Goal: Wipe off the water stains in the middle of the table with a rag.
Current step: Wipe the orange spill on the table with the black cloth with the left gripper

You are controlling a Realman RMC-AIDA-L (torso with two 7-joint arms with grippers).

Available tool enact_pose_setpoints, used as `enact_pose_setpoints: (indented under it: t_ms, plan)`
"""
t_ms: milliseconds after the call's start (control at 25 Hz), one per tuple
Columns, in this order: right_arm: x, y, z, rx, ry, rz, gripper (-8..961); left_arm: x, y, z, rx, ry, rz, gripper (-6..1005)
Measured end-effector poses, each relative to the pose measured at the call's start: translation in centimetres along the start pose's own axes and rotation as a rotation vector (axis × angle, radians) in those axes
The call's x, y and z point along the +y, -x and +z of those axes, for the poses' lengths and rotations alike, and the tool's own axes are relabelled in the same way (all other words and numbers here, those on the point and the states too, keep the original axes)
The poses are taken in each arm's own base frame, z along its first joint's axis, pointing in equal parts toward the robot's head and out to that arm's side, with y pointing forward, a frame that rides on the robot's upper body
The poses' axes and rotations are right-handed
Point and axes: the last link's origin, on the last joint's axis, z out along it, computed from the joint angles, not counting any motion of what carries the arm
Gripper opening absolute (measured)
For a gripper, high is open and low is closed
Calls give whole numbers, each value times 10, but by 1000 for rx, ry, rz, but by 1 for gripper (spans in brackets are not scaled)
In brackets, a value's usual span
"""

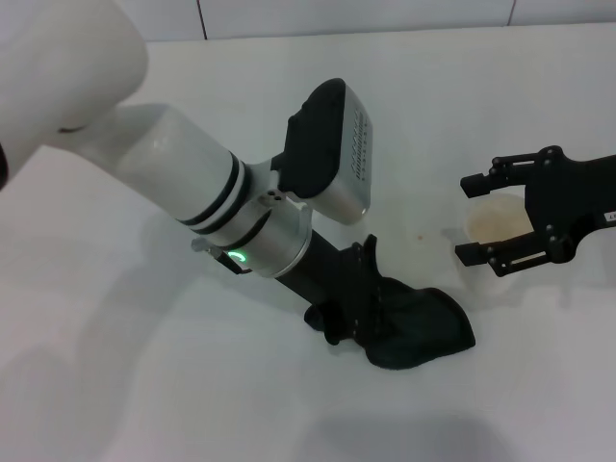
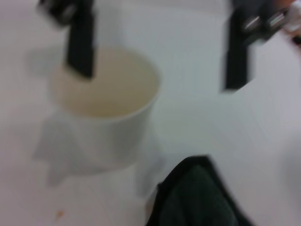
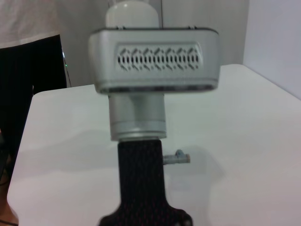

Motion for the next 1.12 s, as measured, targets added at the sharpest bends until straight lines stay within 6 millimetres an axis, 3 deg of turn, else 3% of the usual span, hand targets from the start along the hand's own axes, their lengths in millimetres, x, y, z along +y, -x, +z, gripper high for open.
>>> enact_pose_setpoints:
  t_ms: [240, 600, 840, 1120]
  plan:
    - [0, -1, 0, 0, -4, 1, 825, -8, 5, 5, -49, -54, -57, 73]
    - [-1, 0, 1, -1, -1, 3, 825, -34, 21, -17, -79, -200, -181, 73]
    - [-2, 2, 2, -1, 1, -2, 825, -58, 25, -38, 0, -343, -285, 73]
    - [-2, 3, 4, 3, 9, -10, 825, -69, 23, -42, 33, -418, -297, 73]
